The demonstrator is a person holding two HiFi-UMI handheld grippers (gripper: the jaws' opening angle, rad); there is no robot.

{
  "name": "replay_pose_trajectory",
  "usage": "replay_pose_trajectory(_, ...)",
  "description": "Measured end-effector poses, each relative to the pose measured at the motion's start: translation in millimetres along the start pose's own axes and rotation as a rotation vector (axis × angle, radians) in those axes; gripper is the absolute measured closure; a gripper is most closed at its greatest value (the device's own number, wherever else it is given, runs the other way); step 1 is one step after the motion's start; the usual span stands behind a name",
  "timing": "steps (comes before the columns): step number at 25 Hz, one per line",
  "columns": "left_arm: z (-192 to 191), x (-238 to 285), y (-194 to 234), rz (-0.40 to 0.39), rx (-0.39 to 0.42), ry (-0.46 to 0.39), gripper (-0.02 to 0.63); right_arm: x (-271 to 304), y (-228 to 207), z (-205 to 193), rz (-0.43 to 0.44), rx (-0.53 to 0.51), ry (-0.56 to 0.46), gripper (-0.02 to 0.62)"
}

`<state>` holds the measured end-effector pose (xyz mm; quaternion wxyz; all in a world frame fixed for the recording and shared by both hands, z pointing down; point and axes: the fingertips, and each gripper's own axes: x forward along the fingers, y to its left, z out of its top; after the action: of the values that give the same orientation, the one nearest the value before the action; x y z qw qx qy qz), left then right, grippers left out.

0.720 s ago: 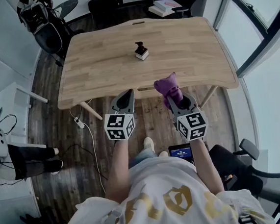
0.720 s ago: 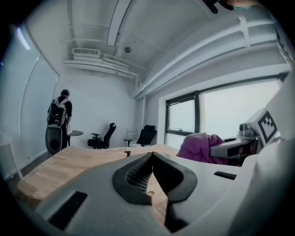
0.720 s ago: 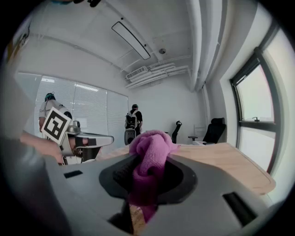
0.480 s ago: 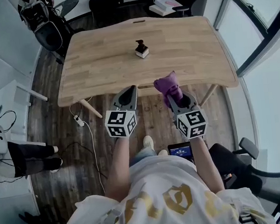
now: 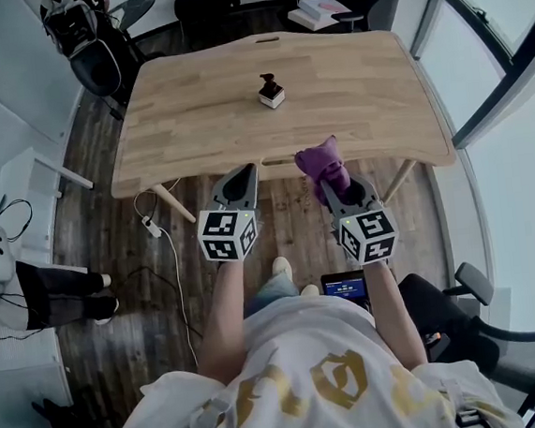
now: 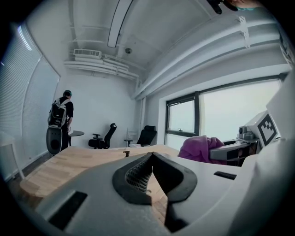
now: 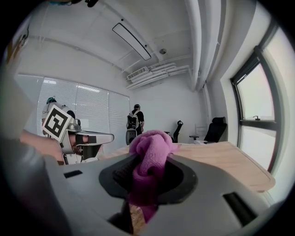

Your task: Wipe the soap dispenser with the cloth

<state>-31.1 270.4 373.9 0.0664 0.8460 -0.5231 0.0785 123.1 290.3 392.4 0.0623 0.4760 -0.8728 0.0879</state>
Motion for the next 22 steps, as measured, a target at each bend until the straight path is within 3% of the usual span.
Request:
replay_pose_trajectory(12, -9, 50, 26, 0.008, 0.001, 0.019, 0.597, 47, -37, -6, -0.027, 0.035, 0.026, 0.488)
replay_pose_trajectory(22, -1, 166, 119, -0.012, -0.038, 0.061, 0.597, 180, -92, 10, -0.057, 0.074, 0.068, 0.486)
